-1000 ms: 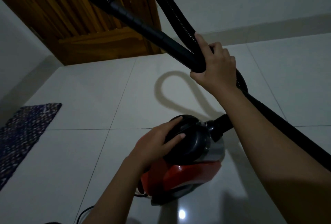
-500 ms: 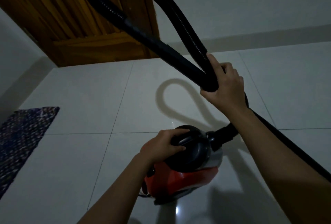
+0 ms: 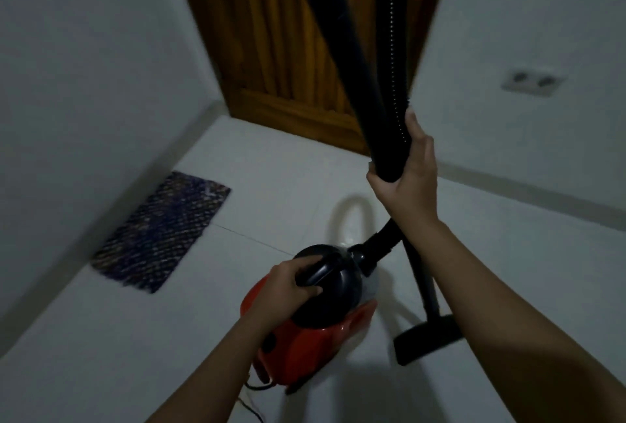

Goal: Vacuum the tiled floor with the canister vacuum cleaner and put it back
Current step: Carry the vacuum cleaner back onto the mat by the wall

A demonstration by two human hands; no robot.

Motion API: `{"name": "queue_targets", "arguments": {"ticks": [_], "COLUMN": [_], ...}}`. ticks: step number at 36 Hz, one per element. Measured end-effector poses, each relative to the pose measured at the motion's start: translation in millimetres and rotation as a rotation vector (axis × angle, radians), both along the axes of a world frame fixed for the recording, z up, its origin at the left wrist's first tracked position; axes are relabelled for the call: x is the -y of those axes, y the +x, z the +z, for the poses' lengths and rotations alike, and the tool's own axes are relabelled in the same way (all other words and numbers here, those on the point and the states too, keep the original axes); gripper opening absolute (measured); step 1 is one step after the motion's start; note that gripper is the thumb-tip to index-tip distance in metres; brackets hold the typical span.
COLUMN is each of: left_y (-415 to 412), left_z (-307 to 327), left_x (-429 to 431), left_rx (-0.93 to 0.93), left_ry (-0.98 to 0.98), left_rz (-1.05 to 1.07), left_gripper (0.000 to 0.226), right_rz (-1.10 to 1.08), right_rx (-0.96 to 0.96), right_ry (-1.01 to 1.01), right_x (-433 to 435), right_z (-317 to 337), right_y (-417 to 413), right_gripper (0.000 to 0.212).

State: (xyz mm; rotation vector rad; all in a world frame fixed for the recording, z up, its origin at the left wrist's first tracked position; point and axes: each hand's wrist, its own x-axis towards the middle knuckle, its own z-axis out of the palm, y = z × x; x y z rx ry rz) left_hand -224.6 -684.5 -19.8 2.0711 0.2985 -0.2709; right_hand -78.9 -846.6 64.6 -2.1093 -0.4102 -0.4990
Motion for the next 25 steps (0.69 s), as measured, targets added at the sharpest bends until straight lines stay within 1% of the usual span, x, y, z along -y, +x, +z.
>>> {"name": "queue_targets", "arguments": {"ticks": [3,6,11,14,18,22,25], "left_y": [-11.8,-26.2,-49.1,-57.4,-57.2,-53.7,-54.7], "left_z": [78.0,142.3,213.7,231.2,233.4,215.5,196.1], "left_x": [-49.7,-104.4,-195.1,-251.2,-323.1,-391.4,-437.6], "left_rx": [0.042,0.064,0.120,0.130,0.123,0.087,0.052], "left_ry": [0.008,0.016,0.073,0.118,0.131,0.123,0.120], "left_rz": [0.123,0.209,0.322,0.388,0.480,0.537,0.636], "left_gripper": [0.056,0.056,0.053,0.052,0.053,0.055,0.056], "right_rz": [0.098,0.184,0.335,0.410,0.514,0.571,0.646], "right_rx": [0.032,0.075,0.164,0.180,0.154,0.113,0.071], "right_ry": [0.016,0.014,0.034,0.053,0.089,0.112,0.132], "right_x": [-67.4,-135.7,-243.2,-302.5,-378.3,-457.5,-520.6], "right_z": [81.3,145.8,210.5,223.5,217.7,195.2,175.7], "right_y": [0.4,-5.0,-18.4,-19.0,-12.7,3.6,18.2], "right_gripper": [0.090,0.092,0.096,0.098,0.098,0.094,0.091]}}
